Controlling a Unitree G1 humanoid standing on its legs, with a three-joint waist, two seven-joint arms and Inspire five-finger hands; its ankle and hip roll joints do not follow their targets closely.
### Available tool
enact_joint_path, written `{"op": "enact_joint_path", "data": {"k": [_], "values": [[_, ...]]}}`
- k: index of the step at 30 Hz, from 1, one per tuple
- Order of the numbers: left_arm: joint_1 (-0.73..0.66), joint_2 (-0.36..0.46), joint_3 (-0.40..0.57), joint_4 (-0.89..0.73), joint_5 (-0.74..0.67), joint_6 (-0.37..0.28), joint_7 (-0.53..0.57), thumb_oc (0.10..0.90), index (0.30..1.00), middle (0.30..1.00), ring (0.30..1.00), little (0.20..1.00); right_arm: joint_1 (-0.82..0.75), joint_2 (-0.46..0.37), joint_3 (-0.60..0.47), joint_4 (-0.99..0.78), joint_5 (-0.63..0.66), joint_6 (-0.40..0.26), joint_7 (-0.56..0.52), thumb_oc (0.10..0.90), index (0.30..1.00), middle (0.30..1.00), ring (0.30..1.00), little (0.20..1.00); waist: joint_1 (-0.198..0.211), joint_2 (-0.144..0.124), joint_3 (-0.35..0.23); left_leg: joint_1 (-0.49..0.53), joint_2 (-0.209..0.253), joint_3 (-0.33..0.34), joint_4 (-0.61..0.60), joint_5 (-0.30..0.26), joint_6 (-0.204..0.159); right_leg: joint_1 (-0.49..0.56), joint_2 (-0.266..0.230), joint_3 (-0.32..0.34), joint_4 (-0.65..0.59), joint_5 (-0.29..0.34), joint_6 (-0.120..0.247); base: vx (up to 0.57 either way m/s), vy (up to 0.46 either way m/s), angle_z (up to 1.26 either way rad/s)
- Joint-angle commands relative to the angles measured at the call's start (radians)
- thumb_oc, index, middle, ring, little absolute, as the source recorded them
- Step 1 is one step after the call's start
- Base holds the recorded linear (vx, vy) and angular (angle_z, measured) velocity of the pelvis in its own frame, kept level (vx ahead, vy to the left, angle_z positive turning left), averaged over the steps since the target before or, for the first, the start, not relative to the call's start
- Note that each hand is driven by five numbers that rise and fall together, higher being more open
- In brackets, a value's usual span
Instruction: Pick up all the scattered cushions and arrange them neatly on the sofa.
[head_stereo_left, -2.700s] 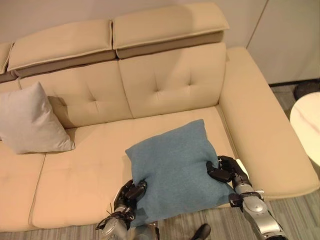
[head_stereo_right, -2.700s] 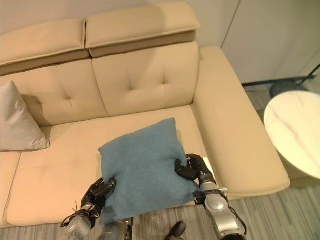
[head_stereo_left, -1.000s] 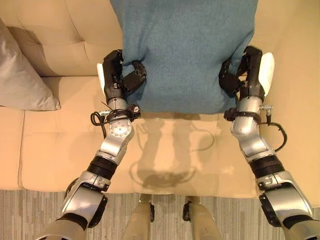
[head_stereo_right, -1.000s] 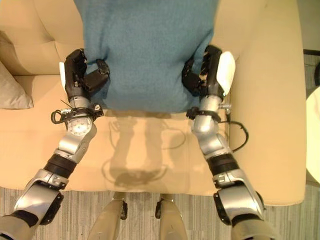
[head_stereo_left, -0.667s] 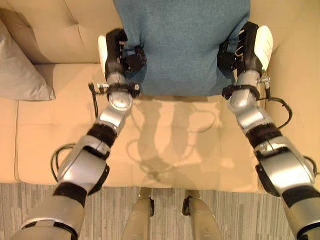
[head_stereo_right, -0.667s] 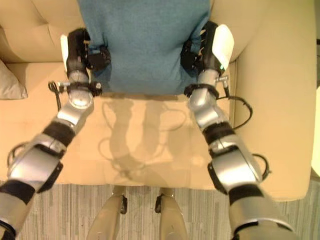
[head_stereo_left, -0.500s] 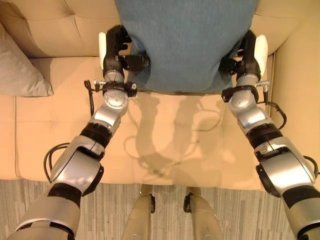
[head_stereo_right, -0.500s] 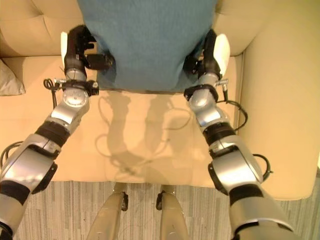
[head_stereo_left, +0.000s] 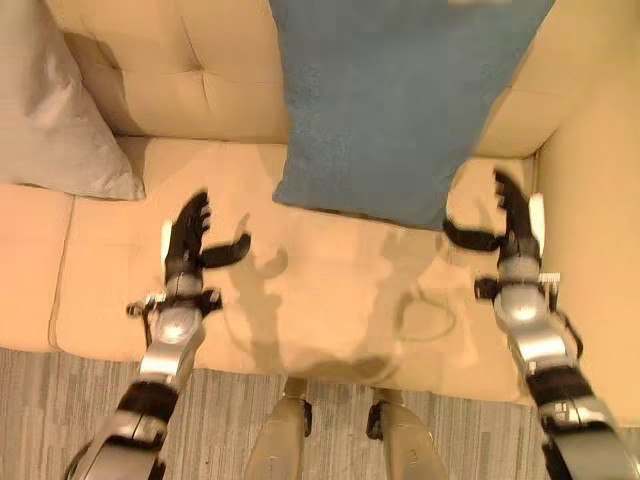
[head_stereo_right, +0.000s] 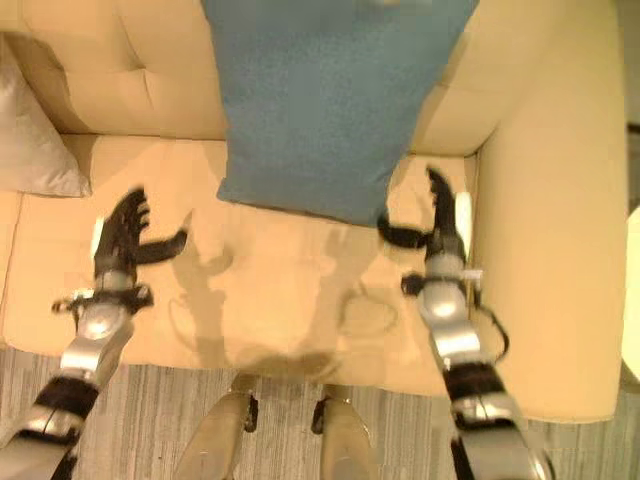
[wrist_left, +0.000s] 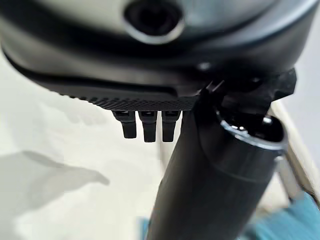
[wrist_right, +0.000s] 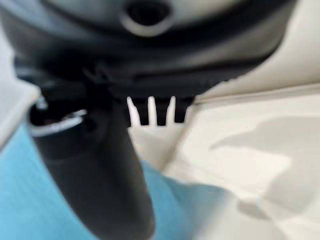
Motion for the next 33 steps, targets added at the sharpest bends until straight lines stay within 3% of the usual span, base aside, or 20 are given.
{"op": "enact_joint_path", "data": {"k": [1, 5, 8, 14, 18, 22, 25, 30, 33], "values": [[0.022, 0.013, 0.036, 0.019, 0.105, -0.032, -0.085, 0.8, 0.9, 0.9, 0.9, 0.9, 0.06, -0.004, -0.034, 0.015, -0.052, -0.074, 0.075, 0.8, 0.9, 0.9, 0.9, 0.9, -0.005, -0.048, -0.201, 0.094, -0.011, 0.03, 0.002, -0.123, -0.027, 0.027, -0.033, 0.006, 0.087, -0.118, 0.049, 0.12, -0.05, 0.02], [0.135, -0.024, 0.053, 0.084, 0.144, -0.006, -0.133, 0.8, 0.9, 0.9, 0.9, 0.9, 0.142, 0.026, -0.032, 0.059, -0.106, -0.071, 0.114, 0.8, 0.9, 0.9, 0.9, 0.9, -0.002, -0.057, -0.228, 0.146, 0.002, 0.038, 0.002, -0.132, -0.022, 0.083, -0.02, 0.006, 0.07, -0.123, 0.051, 0.05, -0.032, -0.01], [0.212, -0.076, 0.043, 0.225, 0.205, 0.025, -0.164, 0.8, 0.9, 0.9, 0.9, 0.9, 0.2, 0.075, -0.013, 0.137, -0.126, -0.068, 0.155, 0.8, 0.9, 0.9, 0.9, 0.9, 0.003, -0.071, -0.264, 0.206, 0.017, 0.047, 0.004, -0.143, -0.018, 0.151, -0.002, 0.01, 0.046, -0.127, 0.049, 0.07, -0.053, -0.09], [0.256, -0.155, 0.042, 0.466, 0.273, 0.049, -0.163, 0.8, 0.9, 0.9, 0.9, 0.9, 0.24, 0.12, 0.026, 0.253, -0.159, -0.066, 0.178, 0.8, 0.9, 0.9, 0.9, 0.9, 0.012, -0.079, -0.301, 0.27, 0.037, 0.054, 0.002, -0.153, -0.025, 0.231, 0.021, 0.005, 0.022, -0.151, 0.041, 0.03, -0.048, -0.05], [0.244, -0.172, 0.023, 0.571, 0.335, 0.054, -0.137, 0.8, 0.9, 0.9, 0.9, 0.9, 0.247, 0.14, 0.036, 0.32, -0.157, -0.071, 0.165, 0.8, 0.9, 0.9, 0.9, 0.9, 0.013, -0.081, -0.292, 0.274, 0.053, 0.043, 0.004, -0.136, -0.042, 0.25, 0.038, -0.007, 0.025, -0.176, 0.025, -0.03, -0.086, 0.09], [0.217, -0.183, 0.001, 0.614, 0.344, 0.055, -0.125, 0.8, 0.9, 0.9, 0.9, 0.9, 0.233, 0.143, 0.045, 0.395, -0.154, -0.067, 0.145, 0.8, 0.9, 0.9, 0.9, 0.9, 0.015, -0.087, -0.27, 0.228, 0.052, 0.017, 0.057, -0.119, -0.057, 0.256, 0.038, -0.036, 0.016, -0.177, 0.016, -0.12, -0.065, 0.36], [0.202, -0.194, 0.001, 0.652, 0.34, 0.056, -0.122, 0.8, 0.9, 0.9, 0.9, 0.9, 0.207, 0.141, 0.071, 0.456, -0.174, -0.057, 0.139, 0.8, 0.9, 0.9, 0.9, 0.9, 0.019, -0.104, -0.259, 0.228, 0.042, -0.004, 0.173, -0.177, -0.048, 0.234, 0.014, -0.033, 0.025, -0.156, 0.012, -0.18, 0.004, 0.16], [0.204, -0.207, 0.014, 0.668, 0.335, 0.058, -0.121, 0.8, 0.9, 0.9, 0.9, 0.9, 0.198, 0.14, 0.074, 0.492, -0.185, -0.045, 0.139, 0.8, 0.9, 0.9, 0.9, 0.9, 0.002, -0.095, -0.279, 0.298, 0.076, 0.022, 0.234, -0.207, -0.051, 0.197, -0.003, -0.035, 0.027, -0.129, 0.02, -0.15, 0.092, -0.09], [0.202, -0.219, 0.017, 0.666, 0.327, 0.056, -0.124, 0.8, 0.9, 0.9, 0.9, 0.9, 0.192, 0.143, 0.071, 0.517, -0.184, -0.04, 0.143, 0.8, 0.9, 0.9, 0.9, 0.9, -0.014, -0.076, -0.291, 0.347, 0.088, 0.015, 0.241, -0.213, -0.06, 0.154, -0.016, -0.035, 0.045, -0.103, 0.034, -0.13, 0.134, 0.2]]}}
